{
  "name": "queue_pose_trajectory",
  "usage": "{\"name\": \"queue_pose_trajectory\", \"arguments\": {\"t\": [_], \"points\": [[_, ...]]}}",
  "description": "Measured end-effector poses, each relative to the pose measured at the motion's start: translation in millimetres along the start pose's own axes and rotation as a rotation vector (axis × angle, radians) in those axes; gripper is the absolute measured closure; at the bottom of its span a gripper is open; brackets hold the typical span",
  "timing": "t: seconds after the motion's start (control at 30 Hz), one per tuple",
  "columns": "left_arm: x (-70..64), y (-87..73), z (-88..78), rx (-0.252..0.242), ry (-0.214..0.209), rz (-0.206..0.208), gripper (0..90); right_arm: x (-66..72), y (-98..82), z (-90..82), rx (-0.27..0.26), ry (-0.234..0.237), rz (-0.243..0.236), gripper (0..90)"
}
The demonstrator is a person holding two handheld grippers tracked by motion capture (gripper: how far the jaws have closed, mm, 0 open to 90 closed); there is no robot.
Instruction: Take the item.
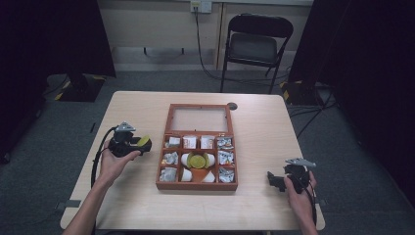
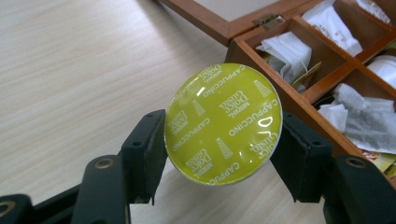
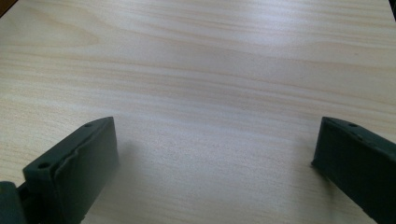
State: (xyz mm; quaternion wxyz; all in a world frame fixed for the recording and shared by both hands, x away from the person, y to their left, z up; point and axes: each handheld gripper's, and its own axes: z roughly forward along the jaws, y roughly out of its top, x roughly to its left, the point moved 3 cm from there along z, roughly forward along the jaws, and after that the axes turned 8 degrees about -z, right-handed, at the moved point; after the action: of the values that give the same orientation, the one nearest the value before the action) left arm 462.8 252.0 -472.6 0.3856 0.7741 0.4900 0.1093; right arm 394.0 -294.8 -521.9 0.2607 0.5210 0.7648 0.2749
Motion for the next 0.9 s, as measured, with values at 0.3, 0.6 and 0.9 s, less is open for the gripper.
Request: {"name": "queue_pose_trajectory", "arguments": {"t": [0.3,0.6,0.9], "points": [[0.5,-8.0,14.9,0.046,0.001,-0.004,39.3,-0.1,0.0,0.0,0.0,0.0,-0.001,0.0],[-4.1,-9.9,21.3,0.074,-0.001,0.011,39.3,0.0,0.0,0.0,0.0,0.0,0.0,0.0],[-7.7,-15.8,33.3,0.121,0.007,0.033,39.2,0.0,0.0,0.0,0.0,0.0,-0.001,0.0]]}}
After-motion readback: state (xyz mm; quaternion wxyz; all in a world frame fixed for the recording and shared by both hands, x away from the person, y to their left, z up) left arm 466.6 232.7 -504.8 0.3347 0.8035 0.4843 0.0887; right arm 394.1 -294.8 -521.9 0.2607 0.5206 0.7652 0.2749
